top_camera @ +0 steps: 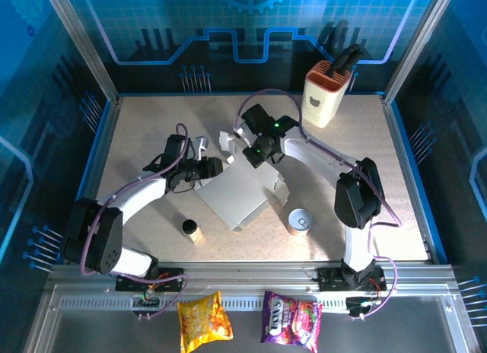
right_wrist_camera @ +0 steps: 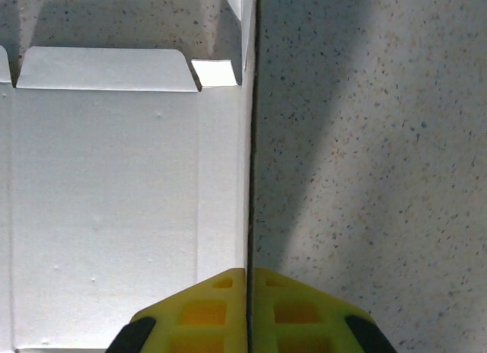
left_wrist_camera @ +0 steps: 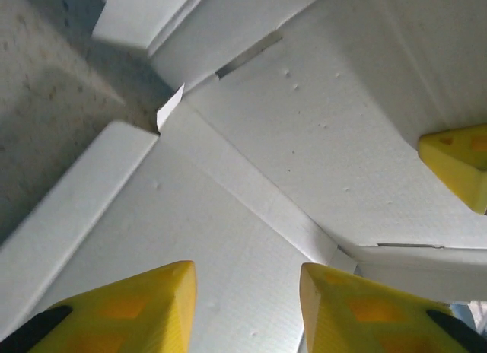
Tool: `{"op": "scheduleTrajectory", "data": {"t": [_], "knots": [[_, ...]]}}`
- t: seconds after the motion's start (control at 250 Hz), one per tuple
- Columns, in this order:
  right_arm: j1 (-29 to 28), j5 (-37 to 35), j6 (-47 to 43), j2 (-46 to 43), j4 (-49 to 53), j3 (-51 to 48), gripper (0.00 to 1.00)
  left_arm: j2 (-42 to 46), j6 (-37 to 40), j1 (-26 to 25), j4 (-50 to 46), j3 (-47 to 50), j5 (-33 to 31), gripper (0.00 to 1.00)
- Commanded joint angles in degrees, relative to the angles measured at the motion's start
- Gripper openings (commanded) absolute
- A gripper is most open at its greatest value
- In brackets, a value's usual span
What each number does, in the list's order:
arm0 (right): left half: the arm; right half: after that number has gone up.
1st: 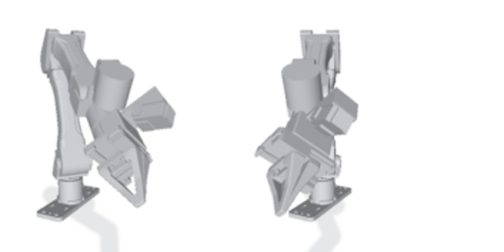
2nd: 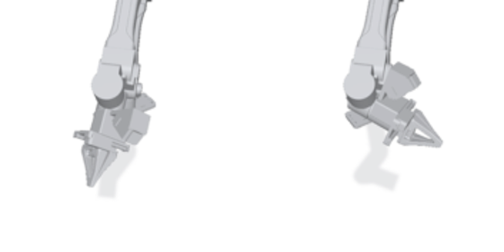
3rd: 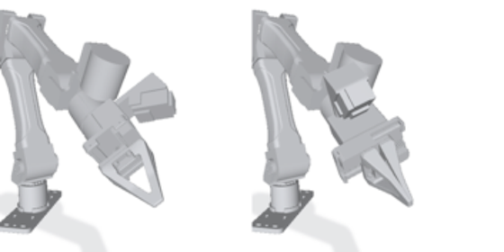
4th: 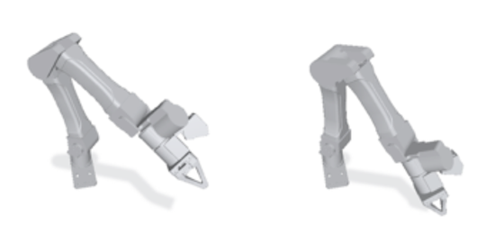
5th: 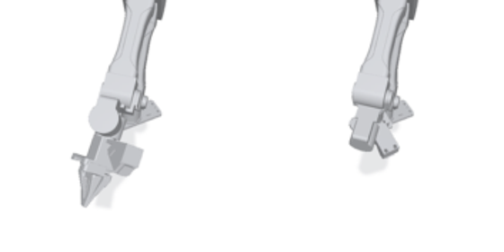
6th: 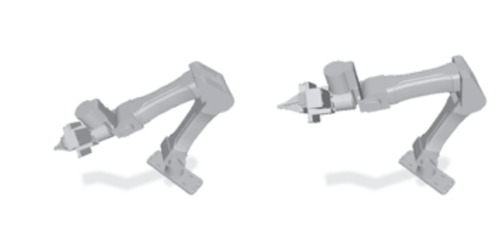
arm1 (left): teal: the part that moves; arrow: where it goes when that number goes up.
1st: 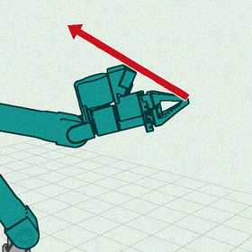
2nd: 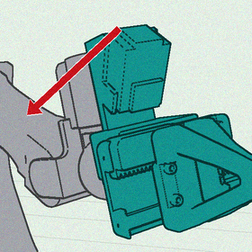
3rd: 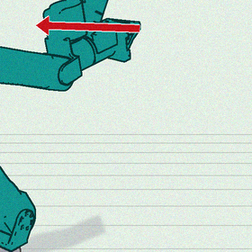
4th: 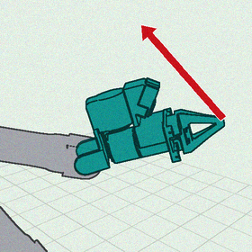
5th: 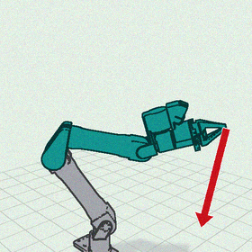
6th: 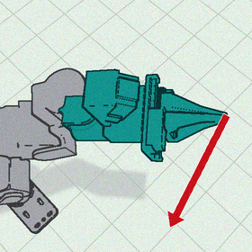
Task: Fold the paper box
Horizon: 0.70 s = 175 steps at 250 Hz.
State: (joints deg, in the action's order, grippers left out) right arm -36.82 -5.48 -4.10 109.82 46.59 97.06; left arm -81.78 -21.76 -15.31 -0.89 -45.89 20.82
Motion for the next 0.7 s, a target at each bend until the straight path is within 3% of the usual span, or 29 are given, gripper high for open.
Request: {"op": "scheduleTrajectory", "data": {"t": [0.0,0.196,0.336,0.695], "knots": [[2.3,5.4,-11.2,-3.9,-3.9,-3.1,0.07,1.3,6.3,0.6,6.7,-0.4,-2.2,0.43],[5.3,12.5,-21.8,-6.5,-4.5,-6.5,0.07,0.4,12.1,0.7,16.5,2.7,-2.4,0.53],[6.5,15.6,-28.5,-6.8,-0.9,-6.3,0.07,-2.5,10.1,1.3,21.1,3.4,-4.1,0.62],[9.5,21.0,-33.2,-7.9,4.0,-5.8,0.05,-8.4,14.8,1.7,39.4,9.1,6.5,0.72]]}}
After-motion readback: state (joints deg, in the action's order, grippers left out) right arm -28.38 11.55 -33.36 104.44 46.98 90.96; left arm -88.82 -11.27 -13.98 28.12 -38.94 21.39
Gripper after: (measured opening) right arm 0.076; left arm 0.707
